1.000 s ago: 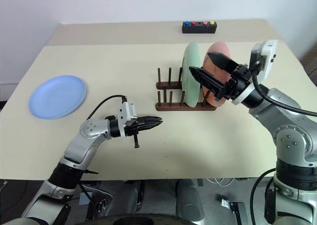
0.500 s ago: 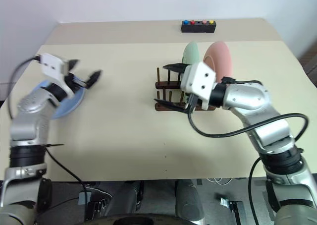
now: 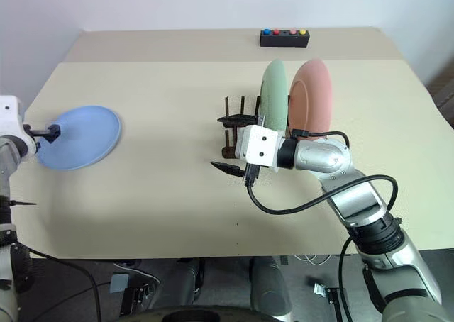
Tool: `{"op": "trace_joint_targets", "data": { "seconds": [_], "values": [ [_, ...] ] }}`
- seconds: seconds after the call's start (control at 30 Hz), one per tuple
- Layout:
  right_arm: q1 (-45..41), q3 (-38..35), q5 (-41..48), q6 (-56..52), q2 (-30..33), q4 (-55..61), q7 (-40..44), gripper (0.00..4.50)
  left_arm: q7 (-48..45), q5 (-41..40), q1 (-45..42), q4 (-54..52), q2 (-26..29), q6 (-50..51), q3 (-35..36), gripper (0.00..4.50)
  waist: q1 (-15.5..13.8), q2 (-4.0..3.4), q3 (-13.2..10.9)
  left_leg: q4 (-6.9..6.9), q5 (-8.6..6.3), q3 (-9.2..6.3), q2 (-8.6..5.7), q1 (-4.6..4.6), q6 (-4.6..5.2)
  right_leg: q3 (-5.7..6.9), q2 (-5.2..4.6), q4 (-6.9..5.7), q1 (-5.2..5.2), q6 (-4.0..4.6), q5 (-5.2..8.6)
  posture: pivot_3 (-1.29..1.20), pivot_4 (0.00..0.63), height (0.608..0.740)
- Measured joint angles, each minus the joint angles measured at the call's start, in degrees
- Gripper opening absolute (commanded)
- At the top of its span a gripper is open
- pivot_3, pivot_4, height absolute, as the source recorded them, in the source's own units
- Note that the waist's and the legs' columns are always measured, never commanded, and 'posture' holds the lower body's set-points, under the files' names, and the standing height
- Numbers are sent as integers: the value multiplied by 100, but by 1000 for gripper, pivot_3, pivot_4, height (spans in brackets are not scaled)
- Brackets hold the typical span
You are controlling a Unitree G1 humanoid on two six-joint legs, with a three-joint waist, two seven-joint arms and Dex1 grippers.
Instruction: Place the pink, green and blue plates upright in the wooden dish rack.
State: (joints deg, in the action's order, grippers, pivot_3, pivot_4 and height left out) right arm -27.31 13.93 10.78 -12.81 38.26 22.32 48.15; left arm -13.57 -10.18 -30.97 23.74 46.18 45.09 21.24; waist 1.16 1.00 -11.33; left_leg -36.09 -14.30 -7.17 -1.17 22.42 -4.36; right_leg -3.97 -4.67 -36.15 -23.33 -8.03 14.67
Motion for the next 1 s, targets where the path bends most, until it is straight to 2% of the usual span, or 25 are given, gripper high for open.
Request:
{"op": "trace_joint_targets", "data": {
  "seconds": [0.23, 0.27, 0.3, 0.53, 0.63, 0.77, 1.0],
  "values": [
    [108, -186, 82, -319, -111, 114, -79, 4500, -206, -77, -459, 1227, 1, -167, 30, 4465, -11, 6, 3, 0, 0, -1, 0, 1, -1, 2, -1, 0, 1, 0, 0, 0, 150, 740],
    [136, -210, 82, -331, -111, 115, -86, 4500, -243, -97, -500, 1315, 2, -203, 40, 3957, -13, 6, 4, -1, 0, 0, 0, 1, -1, 2, -1, 0, 1, 0, 0, 0, 150, 740],
    [157, -220, 81, -355, -111, 115, -94, 4500, -266, -121, -523, 1381, 2, -237, 43, 3672, -10, 6, 4, -1, 1, 0, 0, 1, -1, 2, -1, 0, 1, 0, 0, 0, 150, 740],
    [250, -375, 80, -633, -119, 148, -254, 4500, -255, -339, -508, 1278, -155, -403, 235, 219, -7, 6, 4, 0, 1, 0, 0, 1, -1, 2, -2, 0, 0, 1, -1, 0, 150, 740],
    [258, -374, 81, -664, -106, 150, -195, 4500, -252, -517, -432, 774, -360, -709, 442, 103, -29, 7, 4, -3, 2, -2, 0, 1, -4, 2, -3, -2, 2, 1, -2, 0, 150, 740],
    [154, -376, 63, -620, -114, 141, -171, 4500, -265, -798, -240, -292, -999, -1087, 525, 103, -47, 8, 4, -6, 4, -2, -1, 2, -8, 2, -5, 1, 6, 1, -3, 0, 150, 740],
    [-417, -298, -575, -66, -185, -128, -452, 4500, -212, -1212, -516, -2486, -2192, -1540, -63, 103, -34, 14, 2, -5, 6, -2, -1, 4, -10, 2, -4, 2, 2, 2, -4, 0, 150, 740]
  ]
}}
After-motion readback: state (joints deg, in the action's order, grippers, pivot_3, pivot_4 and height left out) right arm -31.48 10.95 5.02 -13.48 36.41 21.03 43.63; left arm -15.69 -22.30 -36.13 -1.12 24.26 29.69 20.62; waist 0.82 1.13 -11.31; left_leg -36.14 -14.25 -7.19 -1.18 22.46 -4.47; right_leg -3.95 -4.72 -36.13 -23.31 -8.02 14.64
